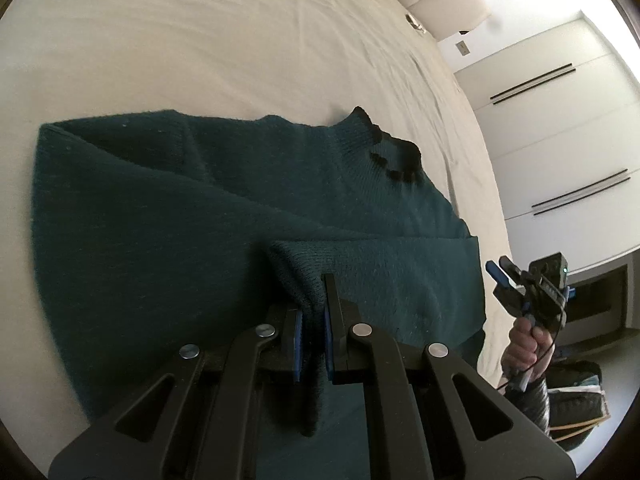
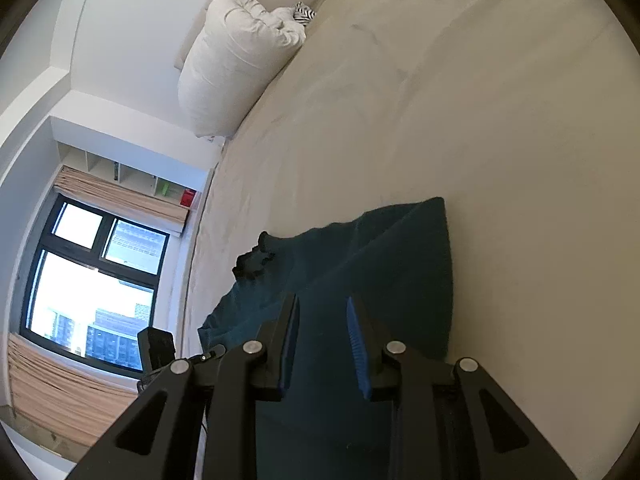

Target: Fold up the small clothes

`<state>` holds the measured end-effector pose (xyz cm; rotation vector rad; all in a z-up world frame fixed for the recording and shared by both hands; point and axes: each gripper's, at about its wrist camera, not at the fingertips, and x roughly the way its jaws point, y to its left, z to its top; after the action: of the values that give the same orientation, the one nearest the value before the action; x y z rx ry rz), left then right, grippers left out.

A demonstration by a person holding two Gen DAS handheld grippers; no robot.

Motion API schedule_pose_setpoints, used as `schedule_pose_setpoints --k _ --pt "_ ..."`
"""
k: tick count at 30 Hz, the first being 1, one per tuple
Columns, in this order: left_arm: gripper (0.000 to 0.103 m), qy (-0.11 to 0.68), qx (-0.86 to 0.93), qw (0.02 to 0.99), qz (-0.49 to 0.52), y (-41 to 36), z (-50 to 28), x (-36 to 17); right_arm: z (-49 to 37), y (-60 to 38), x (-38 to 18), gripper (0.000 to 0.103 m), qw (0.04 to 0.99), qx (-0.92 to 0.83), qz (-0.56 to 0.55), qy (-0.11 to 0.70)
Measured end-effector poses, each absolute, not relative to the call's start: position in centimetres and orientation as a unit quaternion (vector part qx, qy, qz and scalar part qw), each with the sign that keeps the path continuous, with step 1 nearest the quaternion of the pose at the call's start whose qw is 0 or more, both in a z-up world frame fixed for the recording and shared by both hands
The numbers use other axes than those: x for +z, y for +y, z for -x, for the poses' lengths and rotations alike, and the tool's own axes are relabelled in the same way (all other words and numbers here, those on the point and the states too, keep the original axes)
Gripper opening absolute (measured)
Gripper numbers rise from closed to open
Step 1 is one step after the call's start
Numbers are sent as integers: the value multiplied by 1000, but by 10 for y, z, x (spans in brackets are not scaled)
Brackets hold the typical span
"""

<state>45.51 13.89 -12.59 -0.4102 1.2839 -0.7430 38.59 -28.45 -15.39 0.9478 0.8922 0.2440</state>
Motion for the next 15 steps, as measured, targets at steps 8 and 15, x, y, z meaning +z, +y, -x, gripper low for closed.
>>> schedule_pose_setpoints --k 8,15 --pt "7 578 -334 720 191 160 -453 -124 -398 -291 -169 28 777 112 -457 418" --pt "7 577 -335 718 199 174 -455 -119 -410 -291 -181 28 767 125 -469 421"
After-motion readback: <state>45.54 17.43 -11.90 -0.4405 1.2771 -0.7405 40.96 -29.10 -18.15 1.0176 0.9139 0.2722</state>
